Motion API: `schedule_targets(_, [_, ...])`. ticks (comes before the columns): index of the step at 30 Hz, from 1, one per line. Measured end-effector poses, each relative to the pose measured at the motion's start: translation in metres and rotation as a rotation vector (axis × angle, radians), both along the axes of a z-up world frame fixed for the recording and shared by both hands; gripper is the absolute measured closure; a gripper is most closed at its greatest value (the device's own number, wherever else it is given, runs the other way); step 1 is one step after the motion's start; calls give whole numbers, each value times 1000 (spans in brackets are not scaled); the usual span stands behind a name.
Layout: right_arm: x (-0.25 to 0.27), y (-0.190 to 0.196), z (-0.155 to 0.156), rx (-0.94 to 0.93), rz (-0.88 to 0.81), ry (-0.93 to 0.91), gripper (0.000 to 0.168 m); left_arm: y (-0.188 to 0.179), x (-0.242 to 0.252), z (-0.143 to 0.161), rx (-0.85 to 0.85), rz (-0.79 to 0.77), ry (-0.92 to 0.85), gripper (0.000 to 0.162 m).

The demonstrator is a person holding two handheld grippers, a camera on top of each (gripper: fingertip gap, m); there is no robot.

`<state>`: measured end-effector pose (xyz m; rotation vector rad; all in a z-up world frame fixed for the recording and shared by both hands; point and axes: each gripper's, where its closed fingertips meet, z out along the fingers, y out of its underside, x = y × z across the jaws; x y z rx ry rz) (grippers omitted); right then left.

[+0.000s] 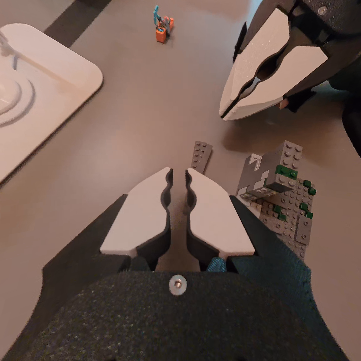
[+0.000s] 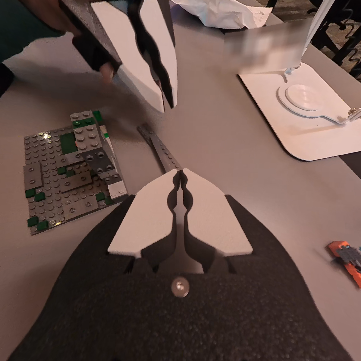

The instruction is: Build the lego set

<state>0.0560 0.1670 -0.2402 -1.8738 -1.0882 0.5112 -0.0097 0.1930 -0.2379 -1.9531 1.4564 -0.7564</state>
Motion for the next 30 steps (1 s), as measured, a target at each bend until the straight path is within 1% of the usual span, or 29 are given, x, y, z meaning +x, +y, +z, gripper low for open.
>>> schedule_targets(1, [-1,-1,0,1,8,1,168,2,-4,3,10,5,-2,151])
schedule_targets(5, [-5,-3,-1,19,69,-41,163,7,-21,12,48,12,2,151])
schedule_targets(7, [-10,-6,-5,25,128,-90,160,5,-29,7,58,-3,20,151])
schedule_targets(12, [-26,-6,-23,27,300,-269,153,-7,-46,-15,94,-50,100,151])
schedule_targets(15, [-36,-4,-27,24,390,-318,150,-14,-48,-19,99,-57,86,151])
schedule_targets(19, [-43,0,-32,8,469,-378,151,-21,-49,-19,85,-64,55,151])
schedule_targets(20, [-45,1,-34,1,481,-382,152,-22,-49,-18,77,-65,45,151])
schedule_targets(22, [-46,1,-37,-13,498,-385,160,-26,-47,-17,64,-73,29,151])
schedule_targets(30, [-46,3,-34,-4,483,-344,161,-27,-40,-25,68,-73,28,150])
